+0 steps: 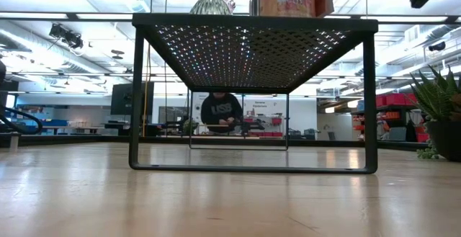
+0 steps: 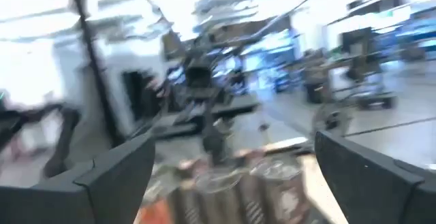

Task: Pick & Place candle stick holders
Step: Return to Home Position

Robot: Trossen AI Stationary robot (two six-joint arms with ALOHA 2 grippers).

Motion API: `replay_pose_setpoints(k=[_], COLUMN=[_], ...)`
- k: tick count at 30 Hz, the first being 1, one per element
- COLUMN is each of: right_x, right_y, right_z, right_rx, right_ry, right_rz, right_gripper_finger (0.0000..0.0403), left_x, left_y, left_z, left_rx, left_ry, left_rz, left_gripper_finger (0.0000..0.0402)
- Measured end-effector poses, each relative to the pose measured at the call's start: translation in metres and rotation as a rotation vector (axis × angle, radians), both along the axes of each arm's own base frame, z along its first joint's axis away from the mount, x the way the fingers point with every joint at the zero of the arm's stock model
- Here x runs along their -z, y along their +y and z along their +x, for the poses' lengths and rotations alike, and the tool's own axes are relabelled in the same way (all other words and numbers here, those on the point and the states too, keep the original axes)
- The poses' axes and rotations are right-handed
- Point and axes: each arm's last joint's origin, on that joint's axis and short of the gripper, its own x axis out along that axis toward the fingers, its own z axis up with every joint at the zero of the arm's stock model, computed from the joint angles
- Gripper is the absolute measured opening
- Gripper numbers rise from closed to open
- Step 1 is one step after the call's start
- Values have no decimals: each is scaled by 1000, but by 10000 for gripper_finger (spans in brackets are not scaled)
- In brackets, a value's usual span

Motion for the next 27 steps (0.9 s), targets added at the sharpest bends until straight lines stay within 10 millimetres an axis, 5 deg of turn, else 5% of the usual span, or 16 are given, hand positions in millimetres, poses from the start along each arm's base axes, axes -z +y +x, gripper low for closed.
replay_pose_setpoints(k=[7, 12, 27], right_x=[15, 44, 94], right_y=[9, 17, 16], right_z=[15, 26, 40], right_rx=[159, 205, 538], right_ry=[-134, -218, -48], right_rz=[22, 80, 111], right_gripper_finger=[400, 400, 400], left_x=[41, 60, 131], left_y=[9, 8, 13], left_z=[-50, -73, -72], left_rx=[167, 251, 60], left_ry=[-69, -159, -149], left_rz=[22, 48, 6], left_gripper_finger=[374, 374, 374])
